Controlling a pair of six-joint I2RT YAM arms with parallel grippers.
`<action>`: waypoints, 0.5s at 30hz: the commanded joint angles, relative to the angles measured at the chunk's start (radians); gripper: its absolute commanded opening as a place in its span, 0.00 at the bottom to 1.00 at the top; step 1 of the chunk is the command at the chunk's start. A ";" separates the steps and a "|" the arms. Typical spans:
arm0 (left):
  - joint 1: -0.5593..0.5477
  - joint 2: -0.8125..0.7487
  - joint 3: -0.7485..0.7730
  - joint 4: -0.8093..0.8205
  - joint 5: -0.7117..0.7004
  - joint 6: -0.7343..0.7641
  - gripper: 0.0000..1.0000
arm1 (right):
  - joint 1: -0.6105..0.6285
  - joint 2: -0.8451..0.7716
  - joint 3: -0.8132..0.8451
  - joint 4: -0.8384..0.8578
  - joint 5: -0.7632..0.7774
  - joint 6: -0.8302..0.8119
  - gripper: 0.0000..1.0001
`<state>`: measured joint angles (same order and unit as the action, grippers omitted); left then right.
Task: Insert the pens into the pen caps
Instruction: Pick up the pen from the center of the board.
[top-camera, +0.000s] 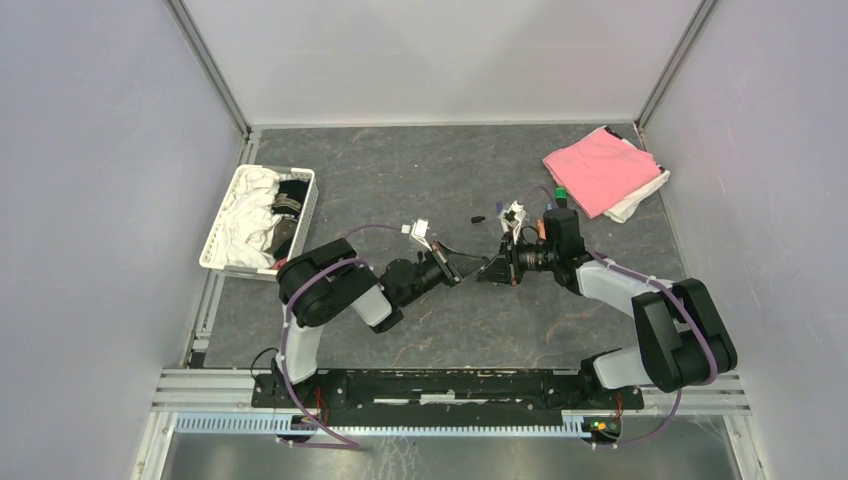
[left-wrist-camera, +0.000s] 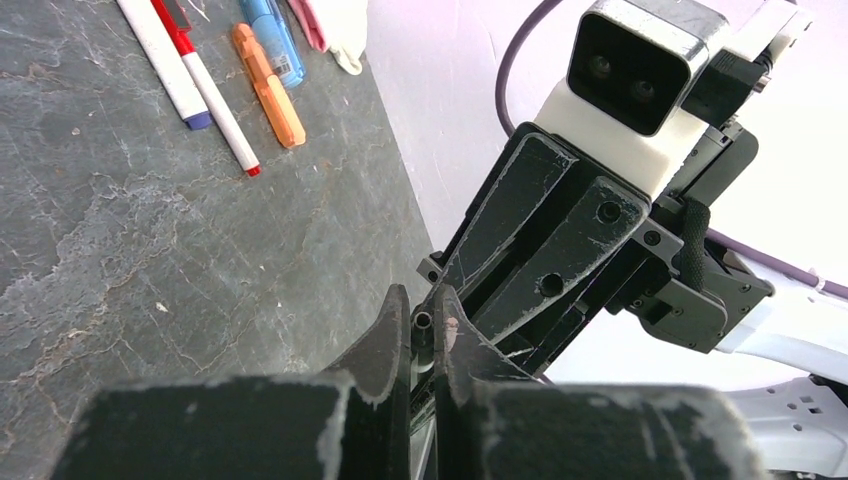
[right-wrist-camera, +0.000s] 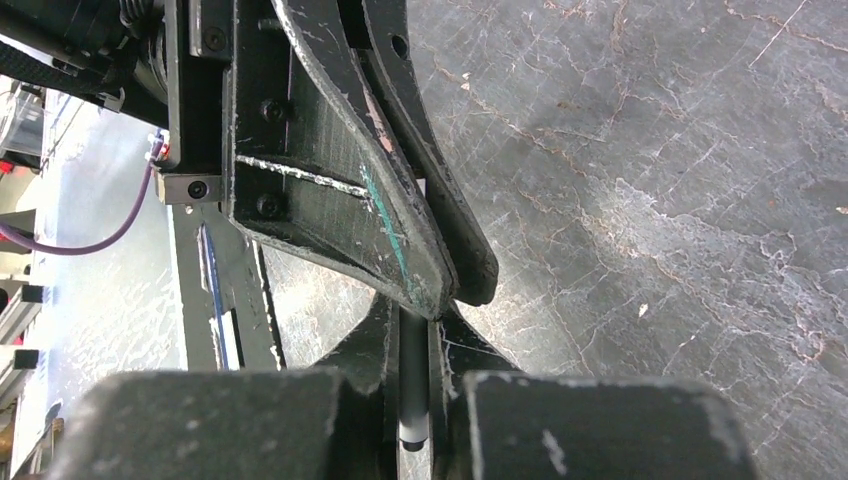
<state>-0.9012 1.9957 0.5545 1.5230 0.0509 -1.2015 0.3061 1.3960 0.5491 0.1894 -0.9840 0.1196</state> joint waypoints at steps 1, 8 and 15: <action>-0.006 -0.050 -0.010 0.215 -0.030 0.026 0.12 | -0.007 -0.028 -0.002 0.027 0.005 -0.027 0.00; 0.071 -0.165 -0.159 0.215 -0.014 0.104 0.48 | -0.102 -0.070 0.095 -0.257 -0.002 -0.381 0.00; 0.293 -0.232 -0.139 -0.032 0.338 0.200 0.55 | -0.187 -0.193 0.136 -0.433 -0.003 -0.656 0.00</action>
<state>-0.6884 1.8297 0.3668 1.5192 0.1741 -1.1320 0.1551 1.2865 0.6525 -0.1413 -0.9852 -0.3489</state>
